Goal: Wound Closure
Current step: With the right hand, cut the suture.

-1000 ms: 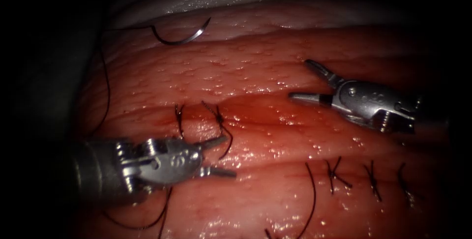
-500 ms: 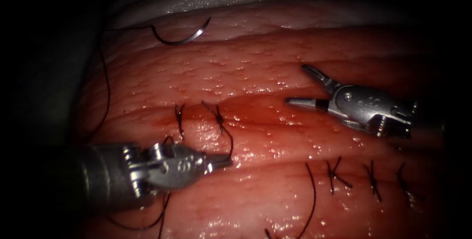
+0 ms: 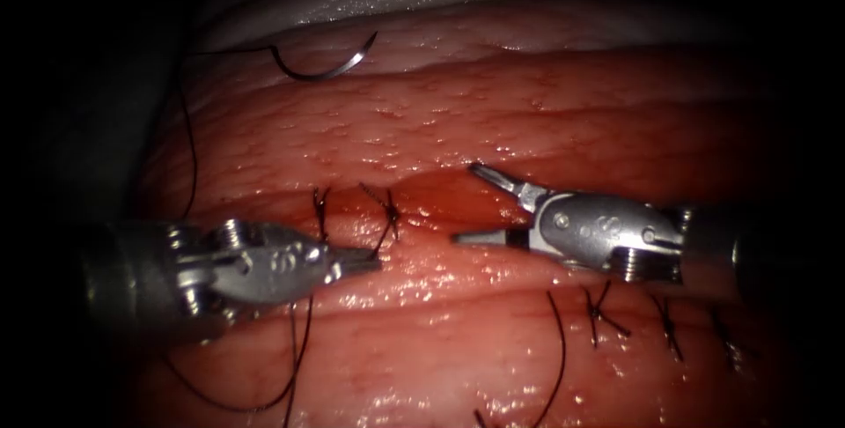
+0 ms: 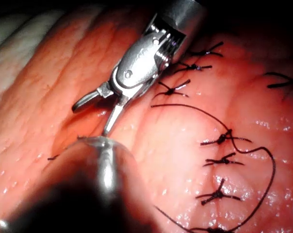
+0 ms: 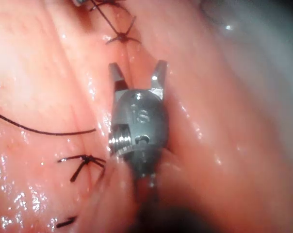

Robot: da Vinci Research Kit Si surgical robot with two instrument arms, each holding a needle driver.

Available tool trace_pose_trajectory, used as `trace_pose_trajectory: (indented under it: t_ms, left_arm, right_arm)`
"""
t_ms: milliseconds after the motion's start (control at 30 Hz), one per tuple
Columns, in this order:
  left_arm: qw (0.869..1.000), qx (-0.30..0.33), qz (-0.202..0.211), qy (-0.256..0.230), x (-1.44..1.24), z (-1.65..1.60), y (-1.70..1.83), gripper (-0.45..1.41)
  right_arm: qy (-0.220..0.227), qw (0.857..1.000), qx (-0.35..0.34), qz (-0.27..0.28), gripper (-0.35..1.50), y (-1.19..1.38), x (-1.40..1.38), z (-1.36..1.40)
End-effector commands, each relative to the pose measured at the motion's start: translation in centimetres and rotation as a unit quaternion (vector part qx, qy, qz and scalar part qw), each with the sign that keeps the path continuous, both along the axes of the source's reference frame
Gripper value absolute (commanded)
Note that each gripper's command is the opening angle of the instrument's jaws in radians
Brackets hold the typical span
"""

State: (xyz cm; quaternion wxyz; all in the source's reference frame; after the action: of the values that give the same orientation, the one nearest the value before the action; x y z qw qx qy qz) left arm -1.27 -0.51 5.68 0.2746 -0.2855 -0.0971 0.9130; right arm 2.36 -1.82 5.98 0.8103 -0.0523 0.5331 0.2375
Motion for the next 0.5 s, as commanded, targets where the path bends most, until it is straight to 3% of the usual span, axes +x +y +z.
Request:
trace_pose_trajectory:
  t_ms: [33, 100, 167, 267, 500]
  left_arm:
    - [1.000, 0.000, 0.000, 0.000, -0.05, 0.05, 0.00, -0.45]
    - [1.000, 0.000, 0.001, 0.000, -0.05, 0.06, 0.01, -0.45]
    - [1.000, 0.000, 0.000, 0.000, -0.05, 0.08, 0.02, -0.45]
    - [1.000, 0.000, 0.000, 0.000, -0.05, 0.09, 0.03, -0.45]
    - [1.000, 0.000, -0.001, 0.001, -0.07, 0.11, 0.03, -0.45]
  right_arm:
    - [0.005, 1.000, -0.001, -0.003, 1.28, -0.02, 0.15, 0.04]
    - [0.012, 1.000, -0.014, -0.011, 1.26, -0.03, 0.28, 0.04]
    - [0.026, 0.999, -0.027, -0.015, 1.09, -0.02, 0.45, 0.01]
    - [0.037, 0.999, -0.031, -0.017, 1.03, -0.02, 0.53, -0.02]
    - [0.051, 0.998, -0.040, -0.014, 0.98, 0.00, 0.80, -0.03]
